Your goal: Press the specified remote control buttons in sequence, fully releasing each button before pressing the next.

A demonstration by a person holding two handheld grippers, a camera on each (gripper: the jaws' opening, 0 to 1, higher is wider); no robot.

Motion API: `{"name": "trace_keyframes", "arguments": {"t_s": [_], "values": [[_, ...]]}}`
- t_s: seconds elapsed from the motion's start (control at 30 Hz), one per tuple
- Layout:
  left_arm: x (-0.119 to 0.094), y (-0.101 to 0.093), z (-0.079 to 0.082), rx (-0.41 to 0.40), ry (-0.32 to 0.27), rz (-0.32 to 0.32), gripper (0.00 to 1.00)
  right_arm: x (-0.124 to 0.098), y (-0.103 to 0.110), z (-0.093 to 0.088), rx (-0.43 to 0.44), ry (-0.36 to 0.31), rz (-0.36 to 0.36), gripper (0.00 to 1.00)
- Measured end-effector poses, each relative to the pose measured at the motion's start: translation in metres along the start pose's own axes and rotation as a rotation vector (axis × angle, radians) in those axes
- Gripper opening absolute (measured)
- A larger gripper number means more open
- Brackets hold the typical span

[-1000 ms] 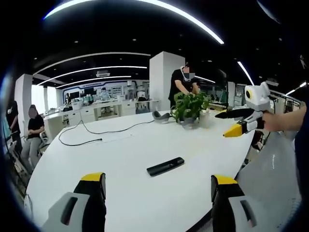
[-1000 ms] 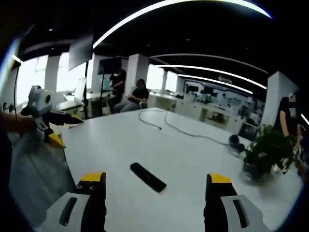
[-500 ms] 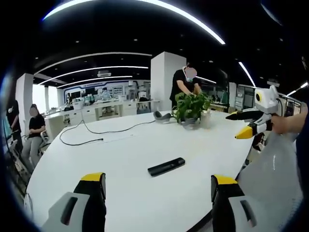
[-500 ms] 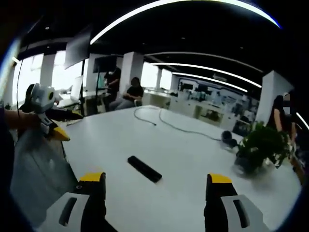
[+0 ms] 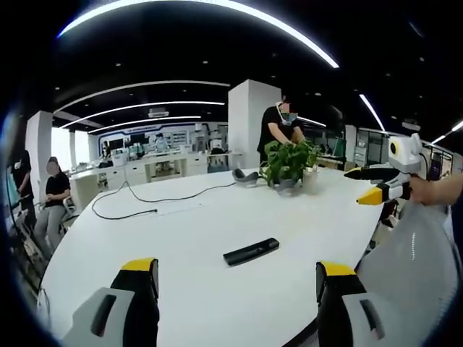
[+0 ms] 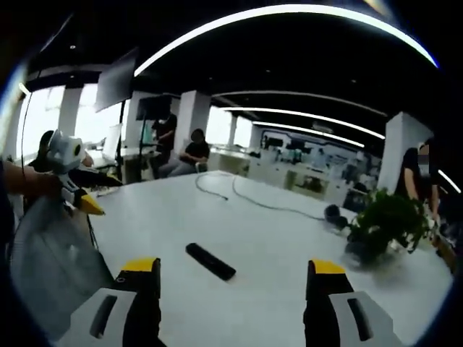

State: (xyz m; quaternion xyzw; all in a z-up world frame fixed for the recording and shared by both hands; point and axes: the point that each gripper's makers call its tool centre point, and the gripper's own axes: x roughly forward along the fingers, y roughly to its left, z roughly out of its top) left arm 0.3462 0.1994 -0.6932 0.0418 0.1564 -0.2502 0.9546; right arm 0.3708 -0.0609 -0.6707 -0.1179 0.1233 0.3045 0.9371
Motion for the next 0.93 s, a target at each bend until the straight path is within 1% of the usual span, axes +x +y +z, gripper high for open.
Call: {"name": "trace_keyframes", "arguments": {"t_s": [0.17,0.43,0.53,0.7,0.83,0.93], "values": [[0.0005,-0.002,-0.0001,0.003,0.002,-0.007,0.94,-0.0004,-0.0007,0.0005,-0.002,-0.007,-0.002,0.82],[-0.0011,-0.0006,0.0025,-0.005,-0.014,0.001,0.94,-0.0014,-0.0013,0.0013,0.003,-0.019,-0.001,0.82],[-0.0013,0.0005,0.0017,-0.009,-0.01,0.006,0.93,-0.0011,-0.0012,0.0014,0.004,-0.02,0.001,0.82],[-0.0009,0.0013,0.0006,-0.004,-0.004,0.01,0.93,0.0005,0.0008,-0.0003,-0.005,-0.007,0.008,0.82],[0.0002,0.0024,0.0008,-0.005,-0.002,0.013,0.93,0.0002,0.0014,0.0009,-0.011,-0.011,0.006,0.83],[0.0004,0.0011,-0.0002,-0.006,0.0,0.005,0.93,0.0,0.0004,0.0,-0.011,-0.007,0.0,0.82]]}}
